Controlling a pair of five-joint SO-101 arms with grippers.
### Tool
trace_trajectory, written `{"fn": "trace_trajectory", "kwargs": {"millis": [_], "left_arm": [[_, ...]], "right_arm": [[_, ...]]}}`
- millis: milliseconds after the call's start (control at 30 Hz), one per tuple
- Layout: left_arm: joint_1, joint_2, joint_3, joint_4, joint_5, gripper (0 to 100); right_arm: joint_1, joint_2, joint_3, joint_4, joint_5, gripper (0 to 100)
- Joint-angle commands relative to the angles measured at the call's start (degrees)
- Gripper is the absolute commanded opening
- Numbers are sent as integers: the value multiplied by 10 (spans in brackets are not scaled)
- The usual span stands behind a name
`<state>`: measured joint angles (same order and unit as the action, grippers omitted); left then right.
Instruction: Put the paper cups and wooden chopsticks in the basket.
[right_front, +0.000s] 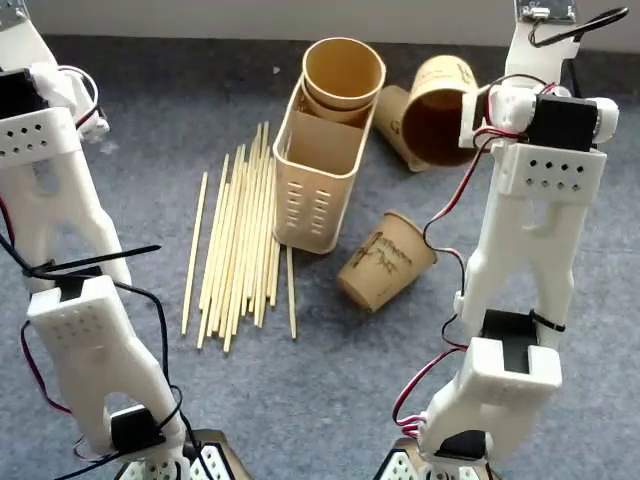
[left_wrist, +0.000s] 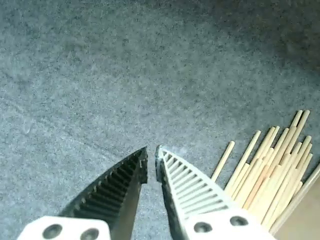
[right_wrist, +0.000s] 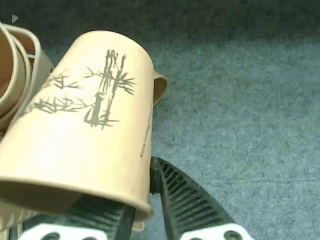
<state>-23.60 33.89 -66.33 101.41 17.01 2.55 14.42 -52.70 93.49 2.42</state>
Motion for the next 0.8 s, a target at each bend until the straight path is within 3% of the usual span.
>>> {"fn": "trace_trajectory", "kwargs": {"millis": [0,100,300,433,600,767], "left_arm": [[-5,-3,-1,4,-3,56],[-4,-1,0,4,18,56],[1,-1,22,3,59,56],[-4,-1,29,3,58,56],[-7,-2,30,-16,58,56],[10,-2,27,-17,58,56]], "right_arm": [[49,-13,-23,-127,-15,6],[44,-15,-23,-160,-16,6],[-106,-20,-30,-87,-16,6],[-166,-40,-79,-7,-16,6],[-196,-65,-114,61,-16,6],[-186,-42,-39,72,-17,5]]}}
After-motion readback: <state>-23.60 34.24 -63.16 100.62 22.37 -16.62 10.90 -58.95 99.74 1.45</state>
